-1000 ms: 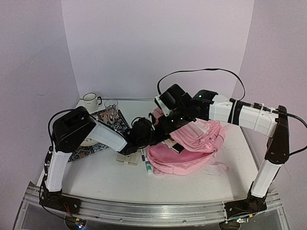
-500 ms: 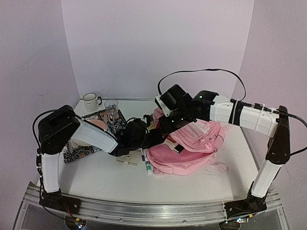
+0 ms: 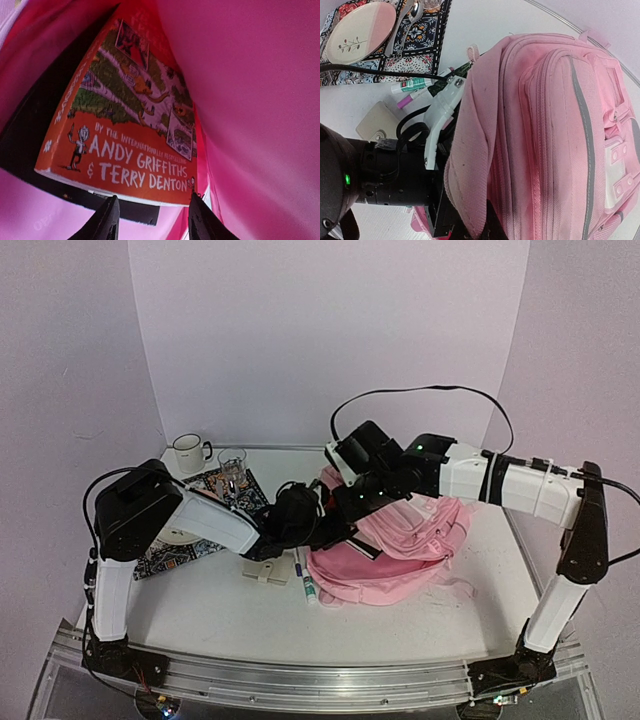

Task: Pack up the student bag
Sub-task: Place the book in the largest pocket of the bag, then place the largest pocket of the student bag, then adjust the book at the center of the board.

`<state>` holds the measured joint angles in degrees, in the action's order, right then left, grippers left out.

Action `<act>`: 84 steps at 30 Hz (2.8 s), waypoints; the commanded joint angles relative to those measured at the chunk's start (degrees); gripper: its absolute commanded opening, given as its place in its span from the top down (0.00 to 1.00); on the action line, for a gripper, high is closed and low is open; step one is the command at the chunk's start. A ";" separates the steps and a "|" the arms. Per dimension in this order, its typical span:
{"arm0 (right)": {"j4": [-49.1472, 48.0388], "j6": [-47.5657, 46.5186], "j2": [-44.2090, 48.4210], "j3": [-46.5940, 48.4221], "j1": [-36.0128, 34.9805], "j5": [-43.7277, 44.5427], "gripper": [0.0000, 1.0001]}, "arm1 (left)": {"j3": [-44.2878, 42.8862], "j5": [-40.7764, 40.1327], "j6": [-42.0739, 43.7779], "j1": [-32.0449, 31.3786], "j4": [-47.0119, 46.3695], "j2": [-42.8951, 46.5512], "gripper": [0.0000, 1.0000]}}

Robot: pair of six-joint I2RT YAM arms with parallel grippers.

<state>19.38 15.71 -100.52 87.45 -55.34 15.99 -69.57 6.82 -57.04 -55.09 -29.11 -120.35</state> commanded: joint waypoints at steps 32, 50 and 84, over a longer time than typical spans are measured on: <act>5.79 7.79 24.63 -26.52 8.17 -2.93 0.65 | 17.88 -4.18 15.70 10.92 19.31 25.55 0.08; -12.90 9.20 4.64 -6.93 6.68 -24.93 0.29 | -2.94 2.28 26.76 16.67 32.12 11.64 0.11; -22.00 32.97 -17.96 -14.64 11.39 -10.09 0.21 | -12.36 22.92 26.26 18.81 36.70 -3.43 0.22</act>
<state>-4.45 47.75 -118.72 76.15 -46.12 4.96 -84.32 22.68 -28.26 -35.05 7.34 -125.33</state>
